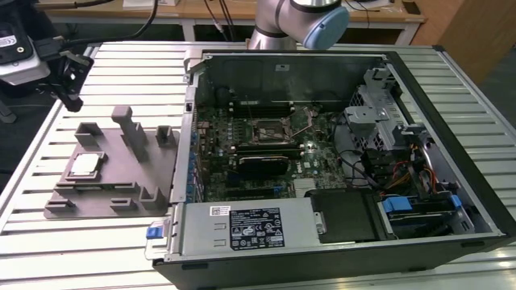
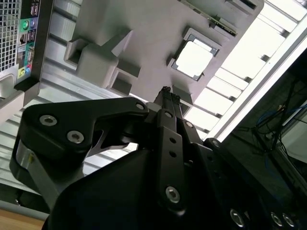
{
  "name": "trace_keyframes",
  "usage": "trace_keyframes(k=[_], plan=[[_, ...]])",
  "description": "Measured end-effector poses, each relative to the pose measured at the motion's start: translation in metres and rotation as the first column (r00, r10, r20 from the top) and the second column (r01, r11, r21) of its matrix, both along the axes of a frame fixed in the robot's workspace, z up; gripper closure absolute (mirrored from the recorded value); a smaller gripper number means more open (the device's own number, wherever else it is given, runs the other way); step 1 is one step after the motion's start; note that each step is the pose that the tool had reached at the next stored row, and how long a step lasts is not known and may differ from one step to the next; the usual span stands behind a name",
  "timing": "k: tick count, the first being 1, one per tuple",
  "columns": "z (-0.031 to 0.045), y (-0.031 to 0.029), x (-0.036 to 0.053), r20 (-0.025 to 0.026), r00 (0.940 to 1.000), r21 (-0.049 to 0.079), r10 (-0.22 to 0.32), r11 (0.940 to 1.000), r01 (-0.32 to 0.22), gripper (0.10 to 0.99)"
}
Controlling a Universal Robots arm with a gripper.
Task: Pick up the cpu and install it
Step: 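Reach for the cpu, then pick up the cpu and move it towards the insertion slot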
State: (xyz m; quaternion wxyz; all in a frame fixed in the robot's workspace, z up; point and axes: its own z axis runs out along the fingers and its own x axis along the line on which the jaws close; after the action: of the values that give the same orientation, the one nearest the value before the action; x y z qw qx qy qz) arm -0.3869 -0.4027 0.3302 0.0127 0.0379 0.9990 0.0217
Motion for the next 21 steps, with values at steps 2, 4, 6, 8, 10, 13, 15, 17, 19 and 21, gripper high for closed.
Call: trace_keyframes(k=[2, 4, 6, 8, 10, 13, 15, 17, 19, 21], plan=[[-0.0031, -0.0019, -0.0001, -0.0006, 1.0000, 0.000, 0.000, 1.0000, 0.000, 0.980], [-0.0061, -0.0037, -0.0003, -0.0011, 1.0000, 0.000, 0.000, 1.0000, 0.000, 0.980], [-0.0091, -0.0055, -0.0004, -0.0017, 1.0000, 0.000, 0.000, 1.0000, 0.000, 0.980], [-0.0119, -0.0072, -0.0006, -0.0024, 1.0000, 0.000, 0.000, 1.0000, 0.000, 0.980], [-0.0148, -0.0088, -0.0007, -0.0030, 1.0000, 0.000, 0.000, 1.0000, 0.000, 0.980], [-0.0183, -0.0101, -0.0011, -0.0043, 1.0000, 0.000, 0.000, 1.0000, 0.000, 0.980], [-0.0189, -0.0102, -0.0012, -0.0047, 1.0000, 0.000, 0.000, 1.0000, 0.000, 0.980], [-0.0194, -0.0102, -0.0011, -0.0045, 1.0000, 0.000, 0.000, 1.0000, 0.000, 0.980], [-0.0195, -0.0102, -0.0011, -0.0045, 1.0000, 0.000, 0.000, 1.0000, 0.000, 0.980], [-0.0195, -0.0102, -0.0011, -0.0045, 1.0000, 0.000, 0.000, 1.0000, 0.000, 0.980]])
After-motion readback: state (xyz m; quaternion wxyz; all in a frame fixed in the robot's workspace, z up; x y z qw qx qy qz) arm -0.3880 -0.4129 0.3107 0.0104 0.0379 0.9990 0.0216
